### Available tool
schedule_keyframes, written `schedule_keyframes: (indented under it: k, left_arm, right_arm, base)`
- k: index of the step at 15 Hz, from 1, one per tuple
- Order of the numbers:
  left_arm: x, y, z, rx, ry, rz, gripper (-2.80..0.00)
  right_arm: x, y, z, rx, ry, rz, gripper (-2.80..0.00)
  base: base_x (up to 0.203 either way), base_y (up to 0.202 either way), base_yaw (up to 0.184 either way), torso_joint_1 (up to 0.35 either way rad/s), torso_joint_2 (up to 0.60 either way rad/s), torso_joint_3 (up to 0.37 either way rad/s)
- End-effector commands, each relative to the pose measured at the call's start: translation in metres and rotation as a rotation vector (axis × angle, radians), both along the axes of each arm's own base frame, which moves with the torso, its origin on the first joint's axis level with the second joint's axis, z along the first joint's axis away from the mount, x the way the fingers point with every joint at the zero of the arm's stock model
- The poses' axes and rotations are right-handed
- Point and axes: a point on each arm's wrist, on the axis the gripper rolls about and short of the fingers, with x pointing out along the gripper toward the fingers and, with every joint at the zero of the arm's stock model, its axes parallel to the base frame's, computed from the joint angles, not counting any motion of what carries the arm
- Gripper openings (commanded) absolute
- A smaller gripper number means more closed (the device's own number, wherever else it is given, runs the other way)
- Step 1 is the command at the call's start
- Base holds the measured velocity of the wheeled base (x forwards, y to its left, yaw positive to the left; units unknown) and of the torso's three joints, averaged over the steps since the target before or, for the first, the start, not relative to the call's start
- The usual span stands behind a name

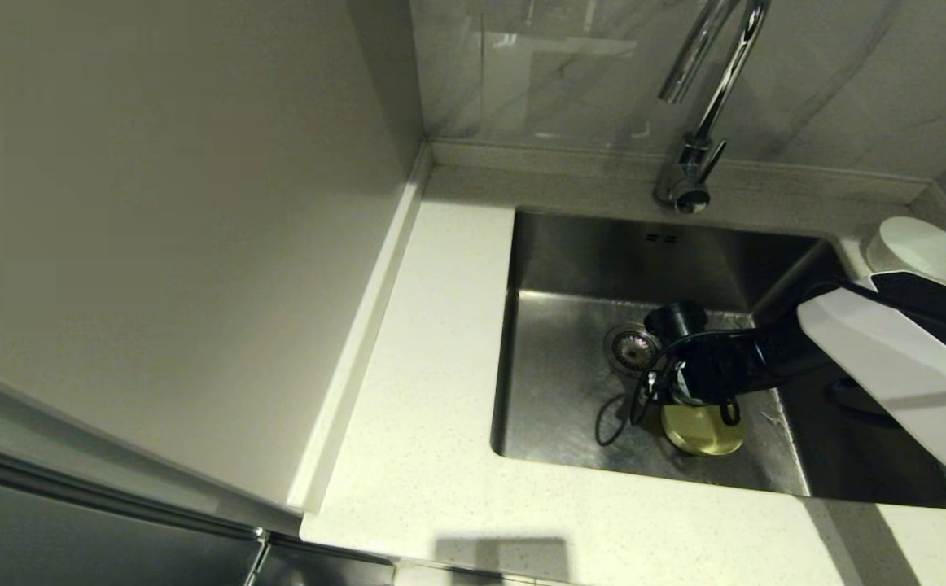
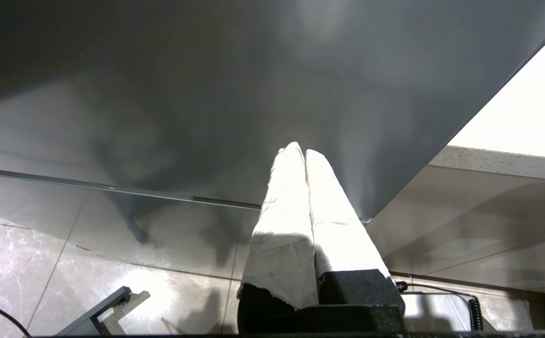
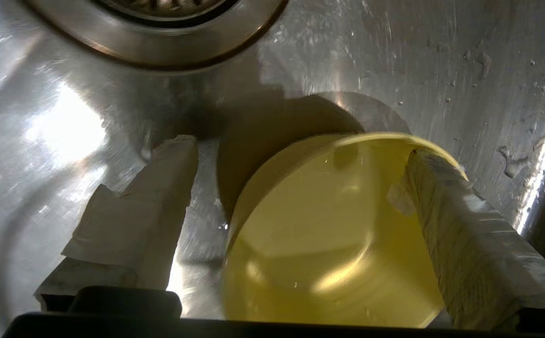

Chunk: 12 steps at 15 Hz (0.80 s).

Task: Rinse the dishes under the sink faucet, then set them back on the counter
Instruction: Put a bowl back to the table from the sink

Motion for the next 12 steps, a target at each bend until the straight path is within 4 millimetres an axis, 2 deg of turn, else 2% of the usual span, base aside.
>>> schedule_keyframes:
  k: [1, 3, 10, 12]
  left_arm:
    - [0.000, 0.000, 0.000, -0.001, -0.002, 0.000, -2.80]
    - [0.000, 0.000, 0.000, -0.001, -0.002, 0.000, -2.80]
    - [0.000, 0.000, 0.000, -0.001, -0.002, 0.000, -2.80]
    - [0.000, 0.000, 0.000, -0.001, -0.002, 0.000, -2.80]
  right_arm:
    - [0.004, -0.003, -0.009, -0.004, 0.010, -0.010, 0.00]
    - [0.006, -0.003, -0.007, -0.003, 0.003, -0.011, -2.80]
    - [0.002, -0.004, 0.009, -0.008, -0.017, 0.003, -2.80]
    - [0.001, -0.004, 0.019, -0.005, -0.039, 0.003, -2.80]
  base:
    - [0.000, 0.000, 0.000, 0.000, 0.00, 0.000]
    - [0.000, 0.000, 0.000, 0.000, 0.00, 0.000]
    - [0.000, 0.000, 0.000, 0.000, 0.00, 0.000]
    - [0.000, 0.000, 0.000, 0.000, 0.00, 0.000]
